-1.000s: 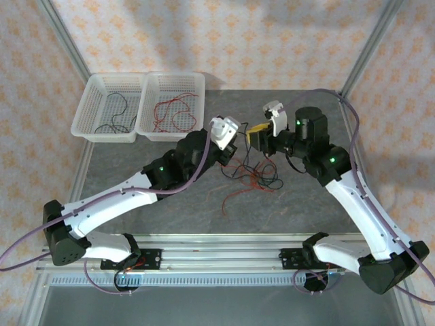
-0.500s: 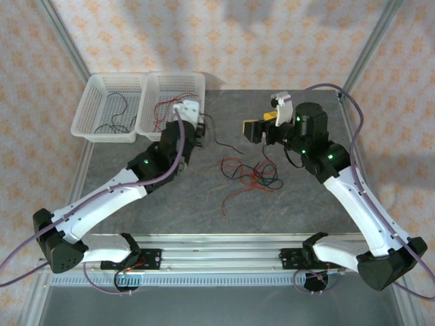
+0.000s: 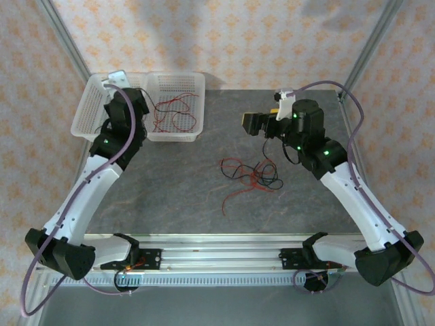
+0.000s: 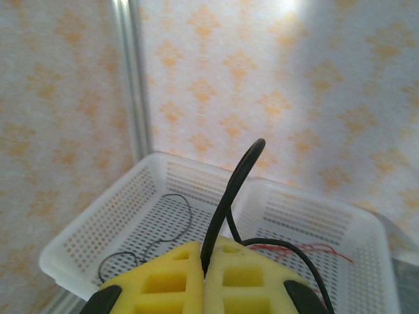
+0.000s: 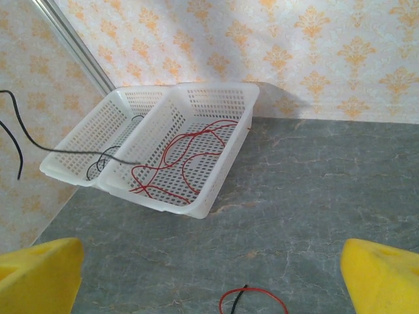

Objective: Untangle the cables

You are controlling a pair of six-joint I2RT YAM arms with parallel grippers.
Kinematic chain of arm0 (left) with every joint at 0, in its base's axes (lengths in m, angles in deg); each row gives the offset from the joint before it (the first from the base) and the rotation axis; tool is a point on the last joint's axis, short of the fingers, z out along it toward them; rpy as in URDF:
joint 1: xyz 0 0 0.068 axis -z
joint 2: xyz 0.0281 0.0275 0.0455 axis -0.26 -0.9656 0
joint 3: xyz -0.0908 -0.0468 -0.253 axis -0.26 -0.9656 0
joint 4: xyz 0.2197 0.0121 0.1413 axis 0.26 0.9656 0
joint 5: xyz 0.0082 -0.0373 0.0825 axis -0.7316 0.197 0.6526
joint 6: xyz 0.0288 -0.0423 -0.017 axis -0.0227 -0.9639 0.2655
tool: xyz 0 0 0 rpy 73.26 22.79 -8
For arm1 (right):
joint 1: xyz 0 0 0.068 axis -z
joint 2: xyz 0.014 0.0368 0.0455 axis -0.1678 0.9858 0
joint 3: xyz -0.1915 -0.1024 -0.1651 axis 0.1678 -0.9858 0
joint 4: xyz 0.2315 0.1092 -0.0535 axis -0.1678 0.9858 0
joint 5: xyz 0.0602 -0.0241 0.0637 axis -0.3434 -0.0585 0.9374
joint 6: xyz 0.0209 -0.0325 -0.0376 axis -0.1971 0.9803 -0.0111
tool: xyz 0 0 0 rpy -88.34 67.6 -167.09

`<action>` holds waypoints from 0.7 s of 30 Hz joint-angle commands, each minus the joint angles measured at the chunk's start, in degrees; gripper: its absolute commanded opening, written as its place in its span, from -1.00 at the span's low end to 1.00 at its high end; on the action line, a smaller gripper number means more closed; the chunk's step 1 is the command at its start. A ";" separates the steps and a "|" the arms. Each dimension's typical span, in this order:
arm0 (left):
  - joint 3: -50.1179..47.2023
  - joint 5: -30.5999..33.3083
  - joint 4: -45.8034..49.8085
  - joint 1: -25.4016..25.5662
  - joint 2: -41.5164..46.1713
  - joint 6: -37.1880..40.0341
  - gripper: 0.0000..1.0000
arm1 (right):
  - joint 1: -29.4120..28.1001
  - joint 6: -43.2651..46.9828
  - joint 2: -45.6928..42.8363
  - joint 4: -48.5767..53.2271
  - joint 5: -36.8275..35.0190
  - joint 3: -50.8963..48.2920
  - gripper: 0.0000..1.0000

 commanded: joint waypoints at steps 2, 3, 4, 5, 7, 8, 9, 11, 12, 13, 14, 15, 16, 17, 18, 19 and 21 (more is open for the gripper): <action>3.95 -4.80 1.34 -5.49 -2.72 -0.89 -1.00 | -0.24 -1.10 -1.26 -0.37 -2.57 -1.10 0.99; 4.56 -5.72 1.22 -6.81 -3.35 -0.89 -1.00 | -0.24 -1.51 -1.48 -0.32 -2.76 -1.40 0.99; 4.99 -6.34 1.28 -8.02 -3.99 -1.09 -1.00 | -0.24 -1.89 -1.62 -0.39 -2.73 -1.64 0.99; 5.44 -7.52 1.26 -9.52 -4.71 -1.40 -1.00 | -0.24 -2.39 -1.78 -0.49 -2.46 -2.00 0.99; 6.07 -9.31 1.04 -12.40 -5.94 -2.30 -1.00 | -0.24 -3.54 -1.92 -0.90 -1.83 -2.79 0.99; 6.29 -10.20 0.67 -13.76 -6.69 -2.69 -1.00 | -0.24 -4.13 -2.06 -1.21 -1.49 -3.28 0.99; 6.52 -11.22 0.30 -15.01 -7.50 -3.18 -1.00 | -0.24 -4.76 -2.02 -1.41 -1.21 -3.84 0.99; 7.30 -12.77 -0.31 -16.83 -9.30 -4.03 -1.00 | -0.24 -5.46 -2.10 -1.56 -0.81 -4.61 0.99; 7.95 -13.25 -0.59 -17.60 -10.52 -4.30 -1.00 | -0.24 -5.74 -2.14 -1.53 -0.67 -4.95 0.99; 8.66 -13.16 -0.59 -18.13 -11.57 -4.32 -1.00 | -0.24 -5.90 -2.05 -1.38 -0.62 -5.21 1.00; 9.46 -12.89 -0.85 -18.61 -12.93 -4.25 -1.00 | -0.24 -6.16 -2.09 -1.26 -0.66 -5.50 1.00; 10.06 -12.50 -1.22 -19.03 -14.16 -4.02 -1.00 | -0.24 -6.36 -2.05 -1.17 -0.60 -5.75 0.99; 10.70 -11.88 -1.54 -19.52 -15.31 -3.84 -1.00 | -0.24 -6.54 -2.03 -1.03 -0.54 -5.97 0.97; 11.40 -11.18 -1.82 -20.09 -16.60 -3.58 -1.00 | -0.24 -6.72 -1.95 -0.90 -0.37 -6.27 0.95; 12.18 -10.56 -2.05 -20.80 -17.82 -3.44 -1.00 | -0.25 -6.97 -1.92 -0.90 -0.11 -6.64 0.93; 12.72 -10.03 -2.44 -21.48 -18.87 -3.35 -1.00 | -0.24 -7.01 -1.92 -0.92 0.01 -6.99 0.92; 13.74 -8.84 -3.47 -23.14 -20.83 -3.22 -1.00 | -0.24 -7.21 -1.94 -0.74 0.18 -7.81 0.89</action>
